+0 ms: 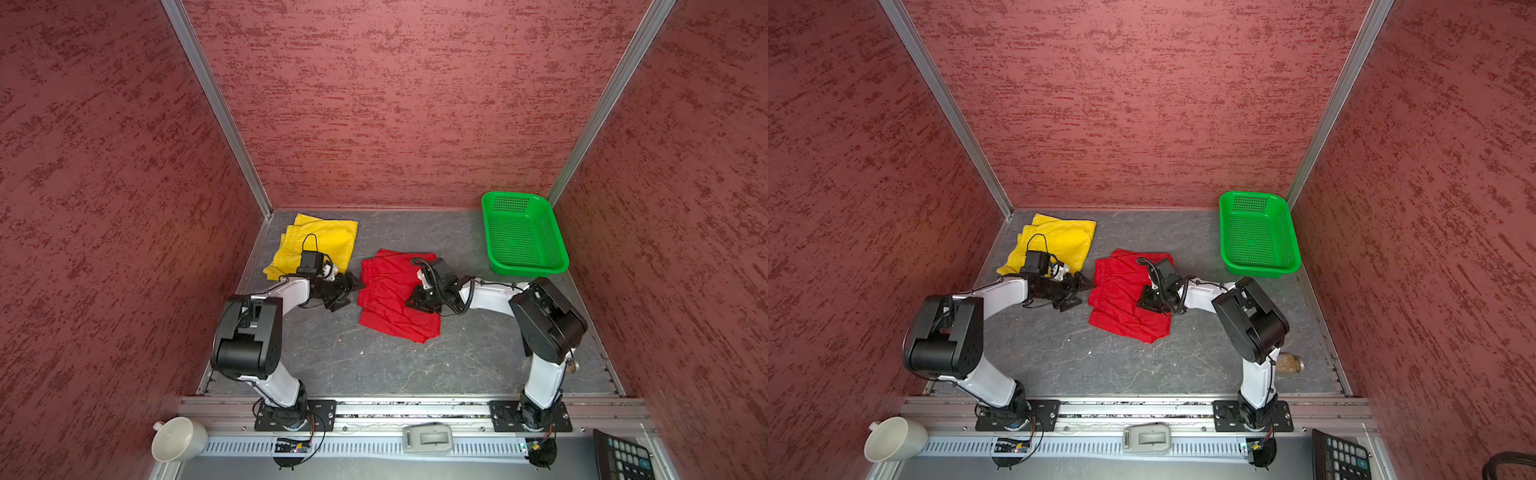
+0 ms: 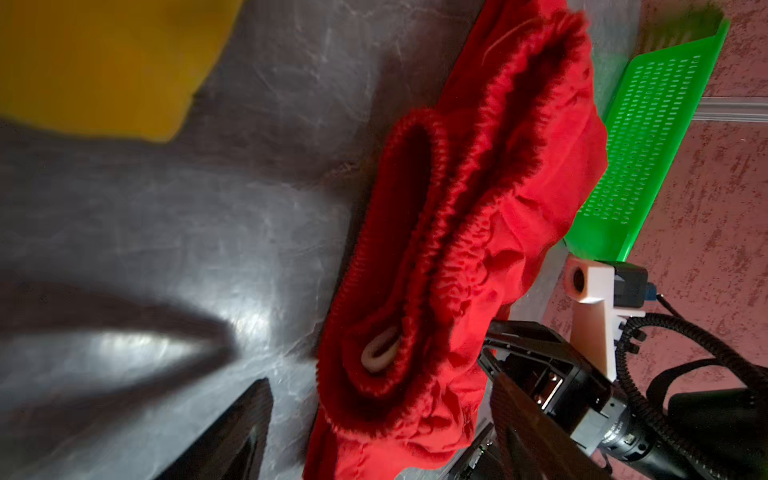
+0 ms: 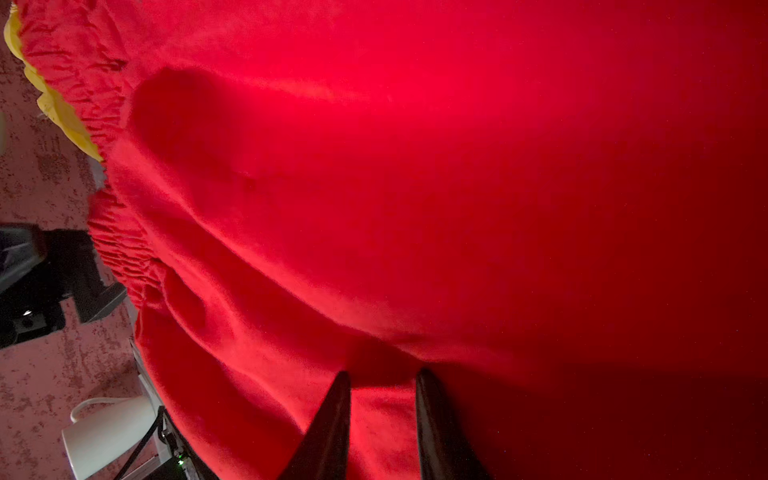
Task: Fold and stack the shorts
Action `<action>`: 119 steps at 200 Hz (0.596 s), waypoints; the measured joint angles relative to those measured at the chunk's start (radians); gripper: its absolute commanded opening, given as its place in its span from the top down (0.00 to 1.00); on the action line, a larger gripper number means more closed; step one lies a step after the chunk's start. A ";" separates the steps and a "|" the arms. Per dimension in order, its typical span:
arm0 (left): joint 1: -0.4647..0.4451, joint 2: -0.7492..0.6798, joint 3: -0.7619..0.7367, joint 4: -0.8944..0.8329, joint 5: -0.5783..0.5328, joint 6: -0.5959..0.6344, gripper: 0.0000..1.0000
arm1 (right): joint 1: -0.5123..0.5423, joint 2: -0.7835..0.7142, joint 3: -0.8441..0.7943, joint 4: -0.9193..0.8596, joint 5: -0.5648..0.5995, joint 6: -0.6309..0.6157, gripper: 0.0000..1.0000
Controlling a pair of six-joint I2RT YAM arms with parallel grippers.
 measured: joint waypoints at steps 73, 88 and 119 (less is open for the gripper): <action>-0.063 0.182 0.119 0.134 0.094 0.020 0.17 | -0.002 -0.020 -0.069 0.084 -0.002 -0.002 0.75; -0.077 0.201 0.128 0.161 0.105 0.024 0.18 | -0.002 -0.021 -0.074 0.091 -0.002 -0.002 0.75; -0.121 0.215 0.130 0.197 0.111 0.024 0.26 | -0.002 -0.021 -0.076 0.098 -0.002 -0.001 0.76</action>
